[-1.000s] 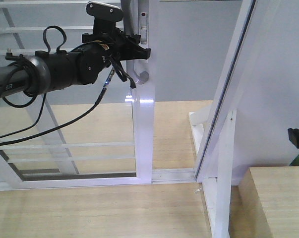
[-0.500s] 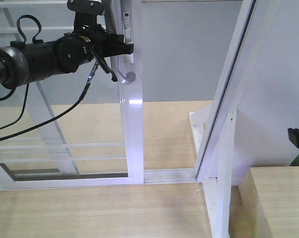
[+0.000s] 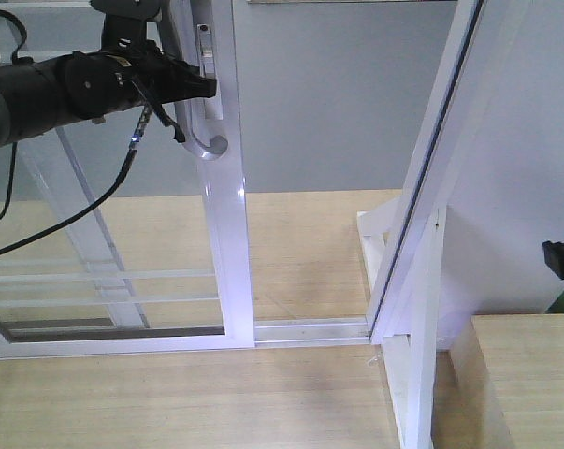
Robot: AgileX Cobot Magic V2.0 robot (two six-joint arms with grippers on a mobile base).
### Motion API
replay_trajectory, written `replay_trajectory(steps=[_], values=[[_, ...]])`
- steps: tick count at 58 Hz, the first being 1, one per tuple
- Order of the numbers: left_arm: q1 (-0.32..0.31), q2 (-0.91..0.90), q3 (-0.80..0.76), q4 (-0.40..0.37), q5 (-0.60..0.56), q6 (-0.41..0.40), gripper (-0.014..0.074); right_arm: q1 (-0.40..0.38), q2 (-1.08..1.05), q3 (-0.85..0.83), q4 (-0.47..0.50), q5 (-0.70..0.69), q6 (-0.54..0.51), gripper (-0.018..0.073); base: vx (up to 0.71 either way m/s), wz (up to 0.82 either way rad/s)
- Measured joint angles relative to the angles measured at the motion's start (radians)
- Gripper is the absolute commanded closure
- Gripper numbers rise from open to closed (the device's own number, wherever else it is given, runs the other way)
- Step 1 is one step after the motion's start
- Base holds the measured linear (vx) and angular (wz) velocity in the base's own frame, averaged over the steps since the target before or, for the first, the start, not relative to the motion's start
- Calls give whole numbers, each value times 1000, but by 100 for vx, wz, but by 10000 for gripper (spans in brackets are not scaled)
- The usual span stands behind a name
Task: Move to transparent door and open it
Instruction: 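Push the door frame with the left gripper to slide the door wider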
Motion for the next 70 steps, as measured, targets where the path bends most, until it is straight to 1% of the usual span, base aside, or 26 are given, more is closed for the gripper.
replay_trajectory(steps=[18,34,51,60,64,70], values=[[82,-47,1,-1,121,10,596,0,0,0,0,-3,0,564,0,0],[155,-85,9,15,187,11,596,0,0,0,0,-4,1,564,0,0],[219,-121,13,50,233,11,596,0,0,0,1,-4,1,564,0,0],[249,-168,13,102,277,9,596,0,0,0,4,-4,1,564,0,0],[267,-204,7,112,279,8,596,0,0,0,10,-4,1,564,0,0],[298,-248,-8,114,229,8,596,0,0,0,25,-4,1,564,0,0]])
